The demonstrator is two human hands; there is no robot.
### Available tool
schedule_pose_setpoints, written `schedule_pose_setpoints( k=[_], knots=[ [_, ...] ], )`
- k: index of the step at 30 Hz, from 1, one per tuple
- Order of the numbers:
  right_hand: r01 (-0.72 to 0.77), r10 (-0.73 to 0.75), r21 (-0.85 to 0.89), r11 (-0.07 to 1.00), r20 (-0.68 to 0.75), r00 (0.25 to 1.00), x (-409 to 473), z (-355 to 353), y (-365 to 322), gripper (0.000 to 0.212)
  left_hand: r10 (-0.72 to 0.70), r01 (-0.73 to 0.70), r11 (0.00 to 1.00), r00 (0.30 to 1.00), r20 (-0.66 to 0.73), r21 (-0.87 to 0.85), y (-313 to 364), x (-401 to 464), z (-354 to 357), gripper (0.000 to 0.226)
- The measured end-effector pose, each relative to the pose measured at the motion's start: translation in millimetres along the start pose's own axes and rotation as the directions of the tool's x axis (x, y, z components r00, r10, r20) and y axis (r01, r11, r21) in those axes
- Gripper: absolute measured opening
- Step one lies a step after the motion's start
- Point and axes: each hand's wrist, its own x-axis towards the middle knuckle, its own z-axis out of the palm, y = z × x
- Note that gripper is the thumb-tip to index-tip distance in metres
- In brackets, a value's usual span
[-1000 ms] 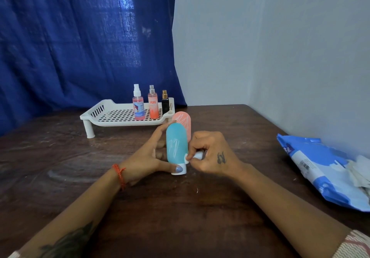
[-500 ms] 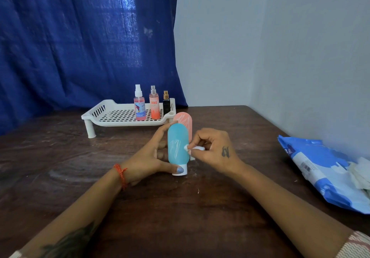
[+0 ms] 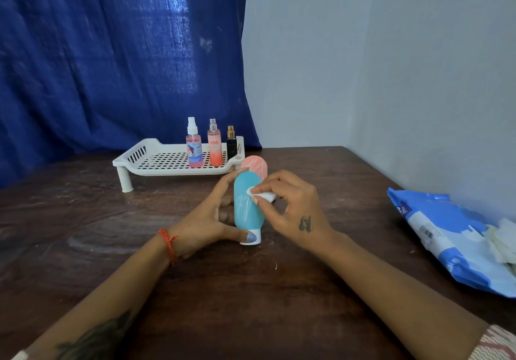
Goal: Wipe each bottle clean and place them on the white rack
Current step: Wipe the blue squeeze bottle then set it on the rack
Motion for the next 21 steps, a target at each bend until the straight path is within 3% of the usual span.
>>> schedule_pose_setpoints(
  k=[6, 12, 21],
  knots=[
    [0.081, -0.081, 0.000, 0.997, 0.050, 0.995, 1.1, -6.2, 0.0, 0.015, 0.001, -0.001, 1.000, 1.000, 0.009, 0.008, -0.2, -0.3, 0.0, 0.111],
    [0.070, -0.070, -0.012, 0.997, -0.046, 0.996, 2.3, -4.7, -1.5, 0.016, 0.026, -0.027, 1.000, 0.999, 0.024, 0.008, 1.0, -1.7, 1.0, 0.107],
    [0.103, -0.102, -0.029, 0.994, 0.035, 0.994, 4.2, -6.0, -2.5, 0.019, 0.029, -0.029, 0.999, 0.999, 0.018, 0.025, -0.2, -0.6, 0.3, 0.109]
  ],
)
